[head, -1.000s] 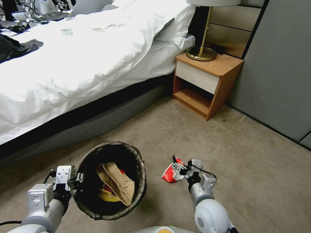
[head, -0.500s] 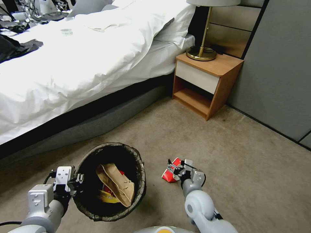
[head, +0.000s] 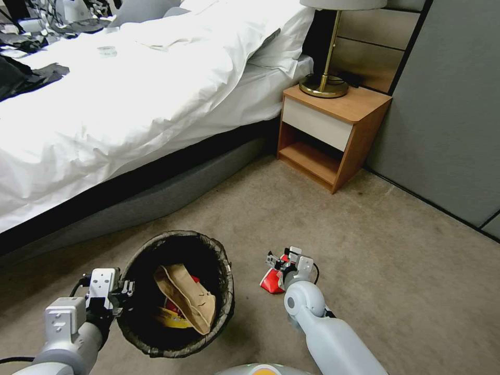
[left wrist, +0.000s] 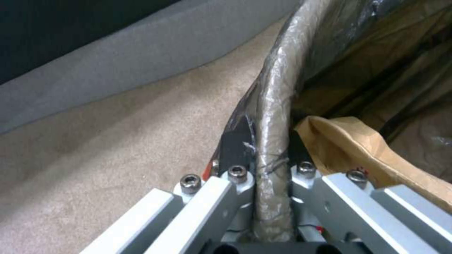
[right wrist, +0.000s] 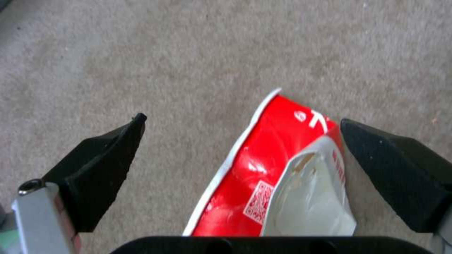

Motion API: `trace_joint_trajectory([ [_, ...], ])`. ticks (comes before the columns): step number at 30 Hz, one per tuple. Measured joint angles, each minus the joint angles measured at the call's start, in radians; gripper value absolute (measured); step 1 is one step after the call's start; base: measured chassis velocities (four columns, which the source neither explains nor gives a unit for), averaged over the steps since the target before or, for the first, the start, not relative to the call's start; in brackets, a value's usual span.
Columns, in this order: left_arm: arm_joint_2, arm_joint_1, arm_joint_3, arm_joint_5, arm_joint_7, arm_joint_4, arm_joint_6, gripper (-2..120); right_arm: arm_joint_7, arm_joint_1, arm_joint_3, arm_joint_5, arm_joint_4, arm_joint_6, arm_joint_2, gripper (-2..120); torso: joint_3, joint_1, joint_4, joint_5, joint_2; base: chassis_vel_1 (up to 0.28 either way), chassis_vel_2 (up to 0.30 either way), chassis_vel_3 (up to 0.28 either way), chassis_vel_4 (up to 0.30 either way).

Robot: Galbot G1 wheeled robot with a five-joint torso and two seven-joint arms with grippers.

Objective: Pick up the trash bin, then pick up the garbage from the floor and place it into the trash bin.

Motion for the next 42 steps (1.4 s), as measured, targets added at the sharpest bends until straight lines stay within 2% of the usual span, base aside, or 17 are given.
trace_joint_trajectory([
  [14,0.008,-0.006,0.002,0.0,0.001,0.0,0.0,1,0.067,0.011,-0.015,0.016,-0.081,0.006,0.029,99,0.0,0.0,0.0,0.0,0.0,0.0,0.0,0.0,0.0],
  [18,0.011,-0.008,0.003,-0.001,0.001,0.0,0.0,1,0.089,0.031,-0.036,0.032,-0.131,0.039,0.034,84,0.0,0.0,0.0,0.0,0.0,0.0,0.0,0.0,0.0],
  [20,0.011,-0.009,0.004,-0.001,0.001,0.0,0.0,1,0.09,0.033,-0.037,0.034,-0.138,0.042,0.035,82,0.0,0.0,0.0,-0.0001,0.0,0.0,0.0,0.0,0.0],
  [21,0.012,-0.01,0.004,0.0,0.002,0.0,0.0,1,0.09,0.039,-0.042,0.036,-0.156,0.054,0.037,74,0.0,0.0,-0.0001,-0.0001,0.0,0.0,0.0,0.0,0.0],
  [23,0.012,-0.01,0.004,0.0,0.002,0.0,0.0,1,0.09,0.04,-0.044,0.036,-0.16,0.057,0.038,72,0.0,0.0,-0.0001,-0.0001,0.0,0.0,0.0,0.0,0.0],
  [24,0.013,-0.012,0.004,0.0,0.002,0.0,-0.001,1,0.088,0.046,-0.051,0.04,-0.178,0.065,0.038,63,0.0,0.0,0.0,-0.0001,0.0,0.0,0.0,0.0,0.0],
  [28,0.014,-0.013,0.005,0.0,0.003,0.0,-0.001,1,0.087,0.052,-0.057,0.043,-0.199,0.076,0.04,54,0.0,0.0,0.0,-0.0001,0.0,0.0,0.0,0.0,0.0],
  [32,0.017,-0.016,0.005,0.0,0.003,0.0,-0.001,1,0.086,0.058,-0.058,0.046,-0.218,0.085,0.04,32,0.0,0.0,-0.0002,-0.0002,0.0,0.0,0.0,0.0,0.0],
  [33,0.017,-0.016,0.005,0.0,0.003,0.0,-0.001,1,0.086,0.058,-0.058,0.046,-0.218,0.085,0.04,32,0.0,0.0,-0.0002,-0.0002,0.0,0.0,0.0,0.0,0.0],
  [36,0.017,-0.018,0.007,0.0,0.003,0.0,-0.001,1,0.086,0.062,-0.058,0.046,-0.23,0.09,0.04,19,0.0,0.0,-0.0003,-0.0004,0.0,0.0,0.0,0.0,0.0],
  [37,0.017,-0.018,0.007,0.0,0.003,0.0,-0.001,1,0.086,0.062,-0.058,0.046,-0.23,0.09,0.04,19,0.0,0.0,-0.0003,-0.0004,0.0,0.0,0.0,0.0,0.0],
  [40,0.018,-0.019,0.008,0.0,0.004,0.0,-0.002,1,0.085,0.062,-0.058,0.041,-0.236,0.098,0.041,3,0.0,0.0,-0.0001,0.0,0.0,0.0,0.0,0.0,0.0],
  [42,0.018,-0.019,0.008,0.0,0.004,0.0,-0.002,1,0.085,0.062,-0.058,0.038,-0.236,0.101,0.04,0,0.0,0.0,0.0001,0.0,0.0,0.0,0.0,0.0,0.0],
])
